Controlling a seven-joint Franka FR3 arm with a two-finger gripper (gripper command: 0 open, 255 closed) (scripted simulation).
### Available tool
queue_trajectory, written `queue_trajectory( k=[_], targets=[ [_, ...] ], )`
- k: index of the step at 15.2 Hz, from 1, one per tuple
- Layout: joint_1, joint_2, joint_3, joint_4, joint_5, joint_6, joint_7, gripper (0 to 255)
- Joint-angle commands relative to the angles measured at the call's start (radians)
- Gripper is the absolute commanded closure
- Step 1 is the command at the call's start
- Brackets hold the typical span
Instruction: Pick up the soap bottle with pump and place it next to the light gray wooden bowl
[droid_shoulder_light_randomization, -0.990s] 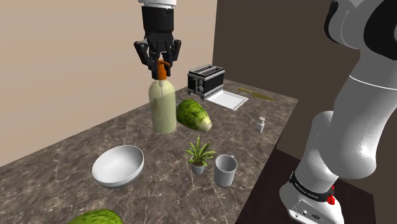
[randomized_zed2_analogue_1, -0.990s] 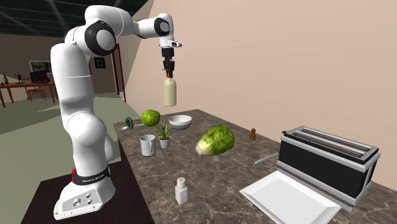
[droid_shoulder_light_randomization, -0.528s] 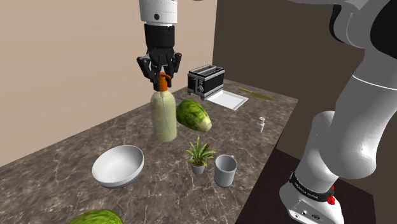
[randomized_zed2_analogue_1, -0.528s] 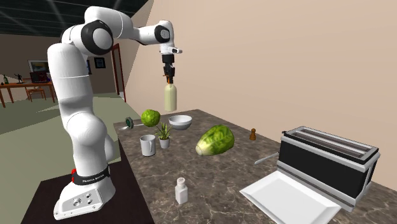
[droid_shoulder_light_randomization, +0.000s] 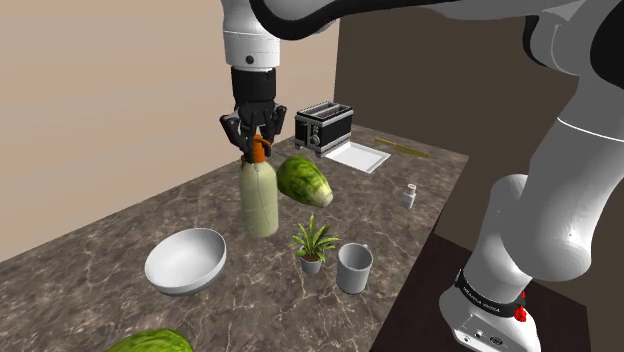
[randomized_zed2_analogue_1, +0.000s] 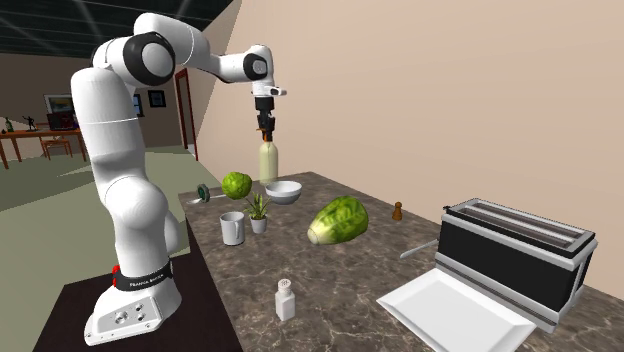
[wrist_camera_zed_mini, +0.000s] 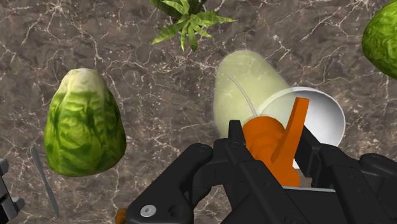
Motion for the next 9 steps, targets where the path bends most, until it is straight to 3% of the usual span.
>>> queue_trajectory(
  k=[1,9],
  targets=[
    [0.0,0.0,0.0,-0.026,0.0,0.027,0.0,255],
    [0.001,0.001,0.001,-0.132,0.0,0.134,-0.001,255]
  ],
)
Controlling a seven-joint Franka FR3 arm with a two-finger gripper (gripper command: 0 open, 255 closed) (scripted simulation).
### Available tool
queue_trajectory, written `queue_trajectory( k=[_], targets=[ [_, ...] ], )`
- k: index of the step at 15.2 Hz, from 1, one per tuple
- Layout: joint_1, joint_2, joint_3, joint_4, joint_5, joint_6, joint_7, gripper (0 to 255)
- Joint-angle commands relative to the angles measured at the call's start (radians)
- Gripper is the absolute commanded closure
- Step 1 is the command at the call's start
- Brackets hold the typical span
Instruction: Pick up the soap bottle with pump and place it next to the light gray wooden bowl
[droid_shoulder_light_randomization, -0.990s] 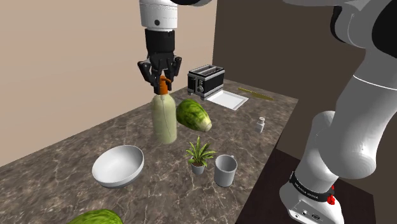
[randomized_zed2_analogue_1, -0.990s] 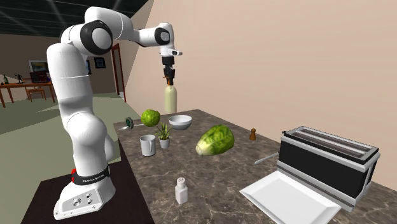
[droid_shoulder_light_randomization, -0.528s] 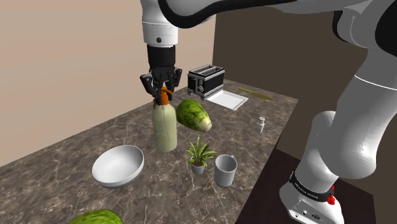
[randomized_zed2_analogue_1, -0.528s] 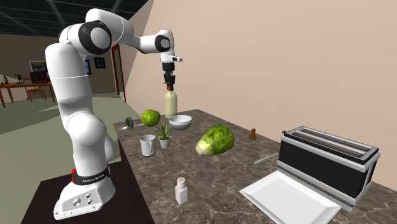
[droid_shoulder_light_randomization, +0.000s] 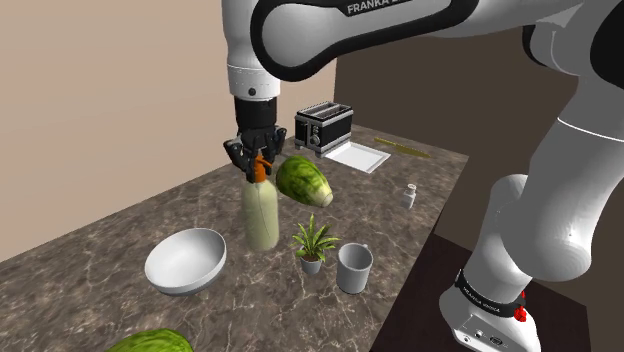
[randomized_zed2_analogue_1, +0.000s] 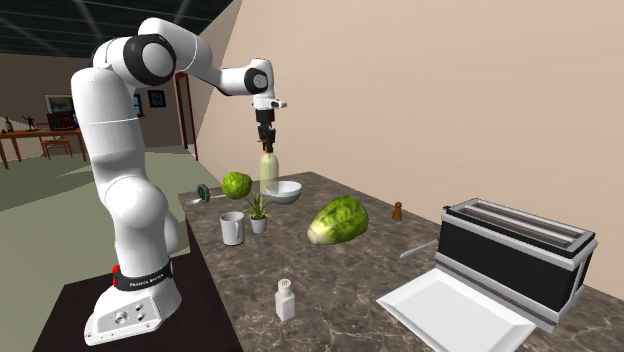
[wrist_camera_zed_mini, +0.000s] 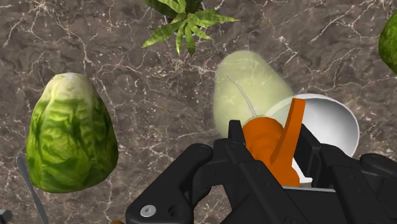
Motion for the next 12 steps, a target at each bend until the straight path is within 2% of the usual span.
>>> queue_trajectory(
  k=[1,12],
  targets=[
    [0.0,0.001,0.0,-0.025,0.0,0.028,-0.001,255],
    [0.001,0.029,0.002,-0.144,-0.006,0.173,0.004,255]
  ],
)
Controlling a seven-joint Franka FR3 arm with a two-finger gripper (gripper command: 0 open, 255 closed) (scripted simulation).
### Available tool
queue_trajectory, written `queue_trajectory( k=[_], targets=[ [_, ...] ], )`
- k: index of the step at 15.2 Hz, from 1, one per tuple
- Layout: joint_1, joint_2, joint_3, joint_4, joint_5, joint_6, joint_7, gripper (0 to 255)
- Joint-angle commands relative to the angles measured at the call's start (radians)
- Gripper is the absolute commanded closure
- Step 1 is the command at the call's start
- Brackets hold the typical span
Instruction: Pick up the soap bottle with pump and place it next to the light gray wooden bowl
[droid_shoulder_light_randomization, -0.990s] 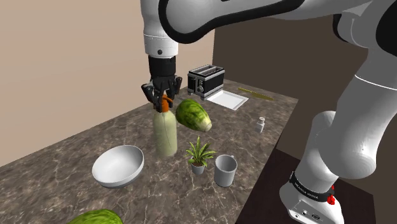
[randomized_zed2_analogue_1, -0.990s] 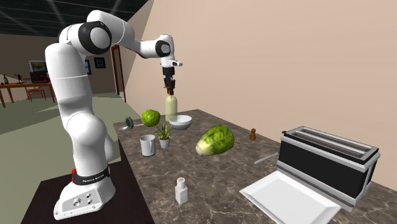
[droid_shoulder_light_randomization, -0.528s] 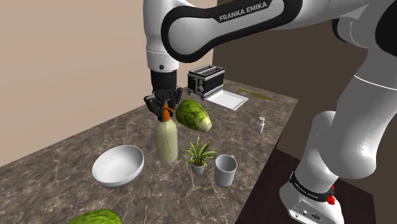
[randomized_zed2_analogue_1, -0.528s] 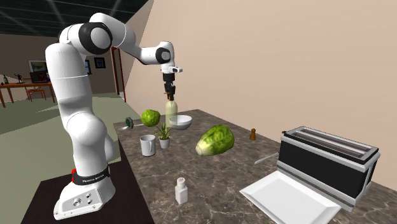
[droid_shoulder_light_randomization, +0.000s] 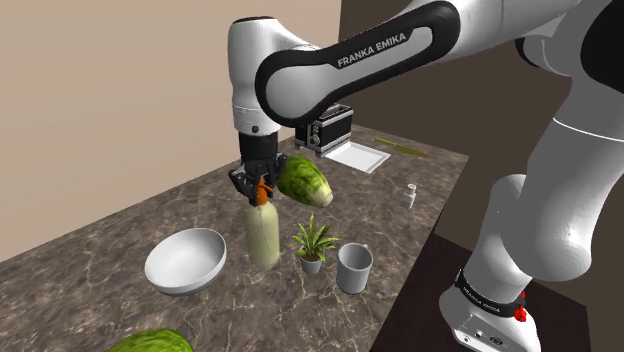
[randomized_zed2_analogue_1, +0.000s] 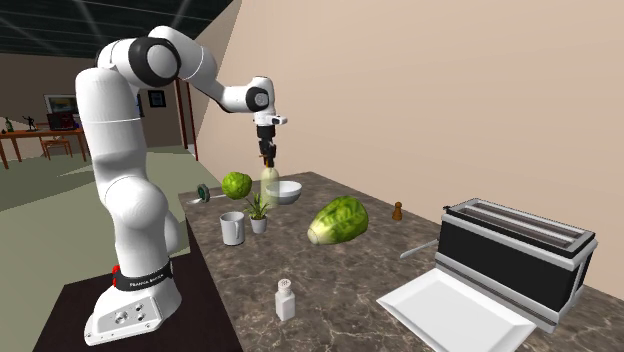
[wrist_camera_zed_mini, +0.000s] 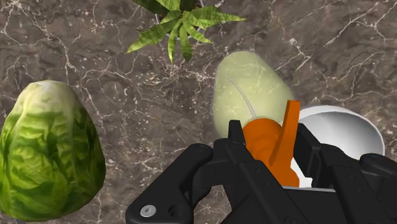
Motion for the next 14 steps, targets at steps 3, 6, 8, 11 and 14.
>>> queue_trajectory(
  k=[3,6,8,11,14],
  targets=[
    [0.0,0.014,0.001,-0.04,-0.003,0.054,0.002,255],
    [0.001,0.027,0.001,-0.066,-0.007,0.094,0.005,255],
    [0.001,0.035,0.002,-0.078,-0.009,0.113,0.006,255],
    [0.001,0.035,0.002,-0.078,-0.009,0.113,0.006,255],
    [0.001,0.035,0.002,-0.078,-0.009,0.113,0.006,255]
  ],
)
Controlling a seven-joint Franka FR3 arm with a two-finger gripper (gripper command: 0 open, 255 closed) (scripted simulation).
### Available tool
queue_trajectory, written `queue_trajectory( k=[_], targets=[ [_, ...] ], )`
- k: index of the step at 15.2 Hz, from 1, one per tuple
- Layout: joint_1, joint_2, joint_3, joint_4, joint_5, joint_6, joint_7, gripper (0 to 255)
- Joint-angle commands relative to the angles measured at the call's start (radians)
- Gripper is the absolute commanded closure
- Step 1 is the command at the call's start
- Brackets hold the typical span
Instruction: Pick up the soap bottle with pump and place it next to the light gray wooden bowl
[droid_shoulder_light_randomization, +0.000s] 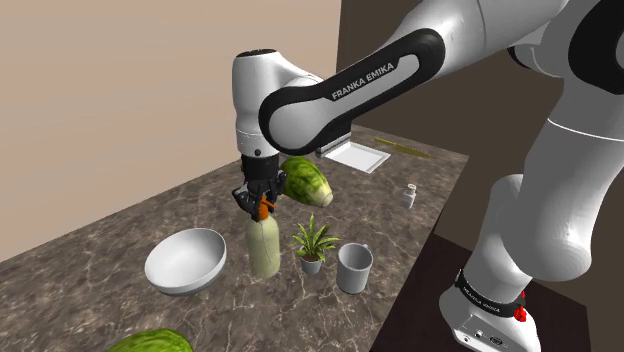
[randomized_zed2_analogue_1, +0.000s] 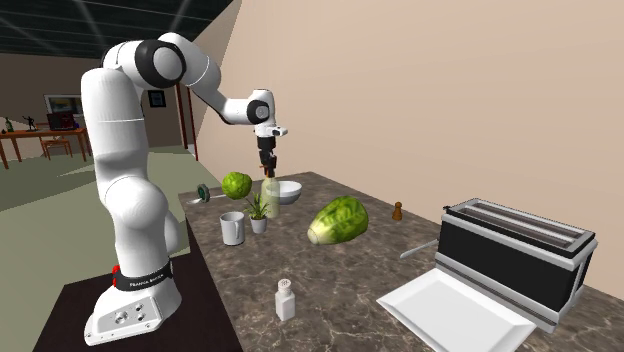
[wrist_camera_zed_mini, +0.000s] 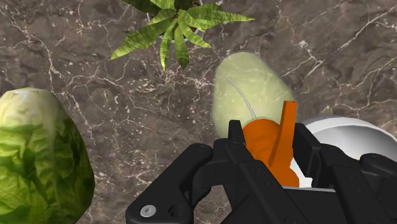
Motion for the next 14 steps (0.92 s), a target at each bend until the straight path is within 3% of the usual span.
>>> queue_trajectory(
  k=[1,2,7,11,14],
  targets=[
    [0.0,0.0,0.0,0.0,0.0,0.0,0.0,255],
    [0.0,0.0,0.0,0.0,0.0,0.0,0.0,0],
    [0.0,0.0,0.0,0.0,0.0,0.0,0.0,0],
    [-0.002,-0.047,-0.002,0.078,0.012,-0.123,-0.009,0],
    [-0.002,-0.047,-0.002,0.078,0.012,-0.123,-0.009,0]
  ],
)
